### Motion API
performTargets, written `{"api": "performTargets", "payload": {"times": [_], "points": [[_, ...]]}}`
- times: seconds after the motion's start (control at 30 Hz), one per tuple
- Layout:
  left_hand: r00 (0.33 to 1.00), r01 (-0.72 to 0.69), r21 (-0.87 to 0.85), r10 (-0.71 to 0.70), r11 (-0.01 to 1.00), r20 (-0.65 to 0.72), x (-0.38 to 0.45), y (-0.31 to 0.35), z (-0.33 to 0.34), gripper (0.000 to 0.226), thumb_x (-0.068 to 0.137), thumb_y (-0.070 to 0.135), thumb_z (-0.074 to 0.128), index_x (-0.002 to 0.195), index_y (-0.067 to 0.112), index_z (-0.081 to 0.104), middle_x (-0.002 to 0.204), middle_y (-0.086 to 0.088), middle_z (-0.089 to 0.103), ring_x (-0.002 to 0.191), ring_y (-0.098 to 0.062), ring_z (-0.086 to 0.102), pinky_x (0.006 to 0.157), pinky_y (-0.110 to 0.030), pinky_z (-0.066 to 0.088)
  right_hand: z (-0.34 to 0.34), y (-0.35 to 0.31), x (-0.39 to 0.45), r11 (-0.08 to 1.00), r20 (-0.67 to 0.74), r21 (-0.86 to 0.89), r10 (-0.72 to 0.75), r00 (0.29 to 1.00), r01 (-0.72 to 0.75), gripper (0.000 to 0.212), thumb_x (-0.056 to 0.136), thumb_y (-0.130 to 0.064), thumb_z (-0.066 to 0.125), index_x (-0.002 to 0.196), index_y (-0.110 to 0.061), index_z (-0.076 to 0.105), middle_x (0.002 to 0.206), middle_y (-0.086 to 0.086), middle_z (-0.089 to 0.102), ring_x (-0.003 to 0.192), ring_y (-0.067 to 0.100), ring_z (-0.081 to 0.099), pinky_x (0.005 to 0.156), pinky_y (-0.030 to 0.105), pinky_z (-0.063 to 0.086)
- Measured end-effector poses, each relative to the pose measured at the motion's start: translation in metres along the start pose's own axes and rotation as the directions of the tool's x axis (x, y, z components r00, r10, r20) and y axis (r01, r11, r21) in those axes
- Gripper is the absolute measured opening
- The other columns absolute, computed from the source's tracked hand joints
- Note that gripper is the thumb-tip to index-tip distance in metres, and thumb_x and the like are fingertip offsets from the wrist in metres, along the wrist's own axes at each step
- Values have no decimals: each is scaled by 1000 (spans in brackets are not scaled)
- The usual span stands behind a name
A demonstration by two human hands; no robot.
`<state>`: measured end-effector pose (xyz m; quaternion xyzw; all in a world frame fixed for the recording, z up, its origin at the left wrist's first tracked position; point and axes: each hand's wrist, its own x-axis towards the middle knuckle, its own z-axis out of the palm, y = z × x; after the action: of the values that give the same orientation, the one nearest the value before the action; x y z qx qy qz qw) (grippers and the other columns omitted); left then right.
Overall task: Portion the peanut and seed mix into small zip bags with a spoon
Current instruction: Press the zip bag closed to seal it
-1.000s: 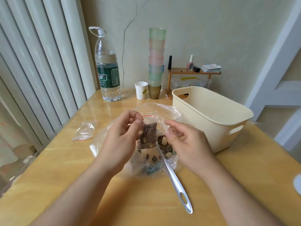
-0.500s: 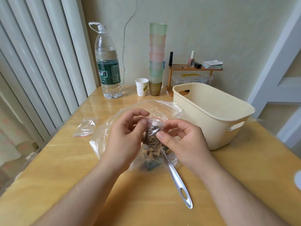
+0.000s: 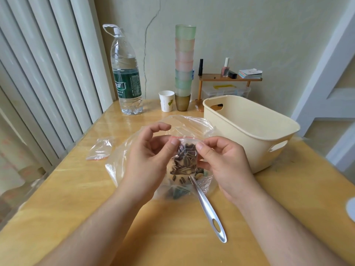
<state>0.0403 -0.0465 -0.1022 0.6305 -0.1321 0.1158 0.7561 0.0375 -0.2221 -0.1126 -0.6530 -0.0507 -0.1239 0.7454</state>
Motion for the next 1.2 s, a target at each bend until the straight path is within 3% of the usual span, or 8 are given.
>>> {"api": "performTargets", "payload": {"times": [0.13, 0.27, 0.4, 0.6, 0.83, 1.2], "points": [[999, 43, -13, -43, 999, -8, 0, 0, 0, 41, 82, 17, 80, 120, 20, 64, 95, -14, 79, 87, -23, 74, 90, -46, 61, -1, -2, -1, 998, 19, 49, 24, 1000, -25, 5, 91, -8, 75, 96, -7, 73, 86, 11, 76, 82, 28, 73, 91, 63, 59], [998, 59, -27, -59, 998, -26, 2, 3, -1, 42, 87, 8, 79, 124, 19, 63, 94, -12, 80, 87, -20, 75, 86, -38, 63, 0, -3, -2, 999, 38, 39, 18, 999, -20, 20, 85, -18, 78, 101, -7, 74, 91, 11, 77, 86, 29, 72, 92, 64, 57], [998, 64, -26, -64, 998, -1, 1, 7, 0, 46, 88, 2, 79, 127, 18, 60, 87, -8, 80, 82, -14, 76, 76, -25, 59, -2, -4, -2, 999, 31, 33, 0, 1000, -1, 9, 91, -9, 75, 99, -8, 73, 89, 7, 75, 83, 23, 71, 81, 47, 61], [997, 72, 25, -72, 997, -6, 5, 10, -6, 53, 81, 10, 83, 127, 21, 60, 93, -8, 81, 90, -20, 79, 80, -27, 60, -6, -4, 0, 999, 30, -6, -38, 999, 38, 10, 88, -2, 76, 87, -12, 75, 73, 2, 73, 68, 12, 68, 68, 26, 58], [990, 104, 21, -105, 994, 95, 1, 8, -2, 64, 77, 18, 84, 134, 23, 56, 99, -13, 79, 91, -23, 76, 82, -31, 61, -2, -3, 0, 999, 41, -1, -37, 998, 37, 10, 88, -4, 77, 88, -14, 75, 81, 7, 74, 76, 17, 69, 71, 28, 58], [991, 82, 35, -85, 996, 101, 0, 13, -3, 63, 84, 2, 81, 137, 22, 53, 88, -8, 80, 78, -16, 75, 71, -24, 57, -3, -6, -2, 999, 98, -13, -35, 995, 37, 15, 89, -1, 76, 85, -15, 75, 74, 5, 70, 67, 12, 65, 67, 24, 55]]}}
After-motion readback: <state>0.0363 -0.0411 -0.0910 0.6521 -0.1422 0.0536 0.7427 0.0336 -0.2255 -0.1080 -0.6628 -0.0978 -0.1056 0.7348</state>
